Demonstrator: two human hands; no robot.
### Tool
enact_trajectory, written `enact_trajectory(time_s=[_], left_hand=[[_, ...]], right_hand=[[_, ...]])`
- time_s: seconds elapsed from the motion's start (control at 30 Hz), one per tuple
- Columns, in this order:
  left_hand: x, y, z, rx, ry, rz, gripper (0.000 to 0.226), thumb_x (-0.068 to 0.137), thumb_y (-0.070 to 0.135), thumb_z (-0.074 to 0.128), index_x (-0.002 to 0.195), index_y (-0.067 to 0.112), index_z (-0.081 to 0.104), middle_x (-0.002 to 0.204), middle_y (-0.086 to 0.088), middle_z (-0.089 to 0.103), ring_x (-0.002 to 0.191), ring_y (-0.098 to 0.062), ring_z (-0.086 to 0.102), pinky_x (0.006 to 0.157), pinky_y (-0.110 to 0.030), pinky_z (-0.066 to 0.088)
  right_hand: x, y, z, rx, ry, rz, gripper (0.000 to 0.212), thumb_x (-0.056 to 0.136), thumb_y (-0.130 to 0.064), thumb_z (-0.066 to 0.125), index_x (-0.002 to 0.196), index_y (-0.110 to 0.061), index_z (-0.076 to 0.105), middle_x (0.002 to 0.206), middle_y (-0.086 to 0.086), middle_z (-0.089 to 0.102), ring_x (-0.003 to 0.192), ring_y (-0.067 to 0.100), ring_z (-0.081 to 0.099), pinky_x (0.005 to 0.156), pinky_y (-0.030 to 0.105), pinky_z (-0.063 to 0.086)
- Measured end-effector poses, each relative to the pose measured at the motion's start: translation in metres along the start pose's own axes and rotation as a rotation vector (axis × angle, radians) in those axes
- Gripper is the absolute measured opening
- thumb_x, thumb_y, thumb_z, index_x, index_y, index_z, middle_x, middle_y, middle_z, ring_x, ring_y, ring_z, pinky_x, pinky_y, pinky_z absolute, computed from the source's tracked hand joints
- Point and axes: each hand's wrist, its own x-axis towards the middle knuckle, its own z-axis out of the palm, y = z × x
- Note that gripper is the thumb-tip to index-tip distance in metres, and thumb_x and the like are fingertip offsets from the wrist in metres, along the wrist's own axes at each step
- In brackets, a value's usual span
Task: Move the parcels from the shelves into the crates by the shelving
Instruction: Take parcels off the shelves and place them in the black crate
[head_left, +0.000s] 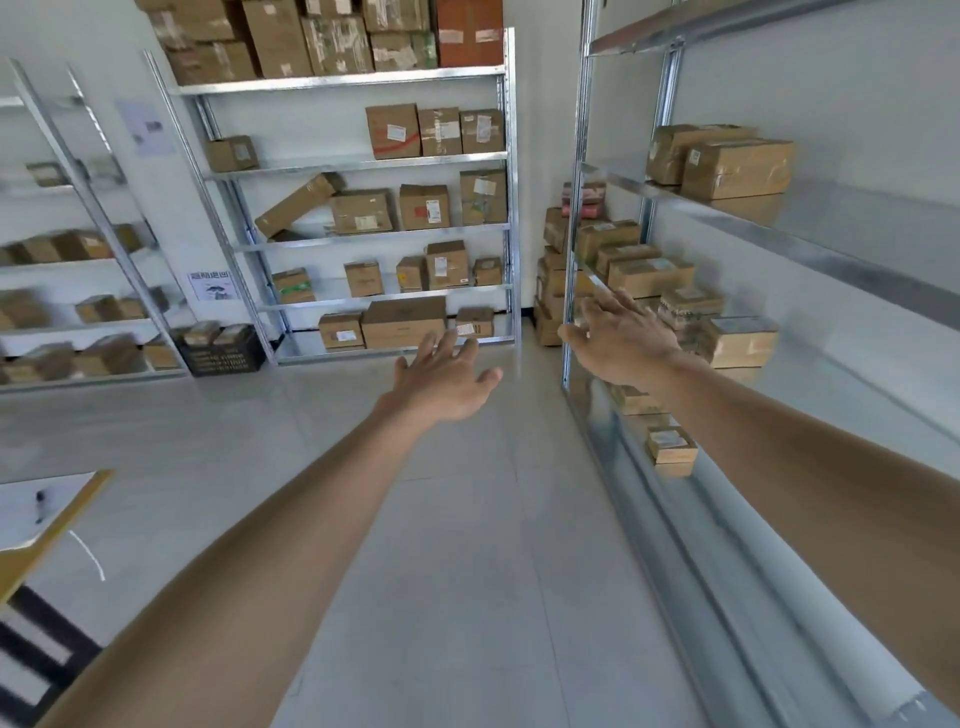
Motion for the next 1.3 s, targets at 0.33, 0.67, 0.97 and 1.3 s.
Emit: enact_trajectory(time_s=[0.33,0.67,0.97,1.3], left_hand=[[0.103,0.029,-0.027,0.014,0.017,-0.053,0.071,0.105,0.062,0.023,0.165,0.026,0.008,0.172,0.001,-0.008,0.158,-0.024,-0.014,0.124,-0.059,0.006],[0.231,0.004,-0.023,0.007,0.007,-0.021,0.071,0.105,0.063,0.022,0.164,0.027,0.009,0.172,0.001,-0.009,0.158,-0.025,-0.015,0.124,-0.058,0.007],[0.37,-0.048,-0.043,0.021,0.055,0.094,0.071,0.104,0.064,0.022,0.164,0.026,0.014,0.173,0.002,-0.004,0.159,-0.025,-0.008,0.124,-0.059,0.011],[0.49,-0.068,-0.057,-0.003,0.039,0.148,0.071,0.103,0.066,0.02,0.164,0.029,0.013,0.173,0.005,-0.006,0.158,-0.022,-0.012,0.122,-0.06,0.009]], right_hand=[[0.121,0.044,0.004,0.022,0.002,-0.031,0.069,0.105,-0.055,0.021,0.16,-0.013,0.023,0.171,0.006,0.004,0.158,0.025,-0.001,0.128,0.049,0.008],[0.241,0.046,0.03,0.042,-0.003,-0.013,0.067,0.105,-0.053,0.023,0.159,-0.014,0.027,0.17,0.002,0.011,0.158,0.023,-0.001,0.127,0.052,0.009],[0.364,0.022,0.042,-0.002,0.018,0.076,0.072,0.105,-0.056,0.021,0.162,-0.012,0.02,0.171,0.005,0.005,0.158,0.027,-0.003,0.128,0.051,0.007],[0.46,0.015,0.039,0.008,0.038,0.13,0.067,0.106,-0.053,0.027,0.161,-0.015,0.022,0.171,0.005,0.007,0.158,0.024,-0.002,0.127,0.051,0.009]])
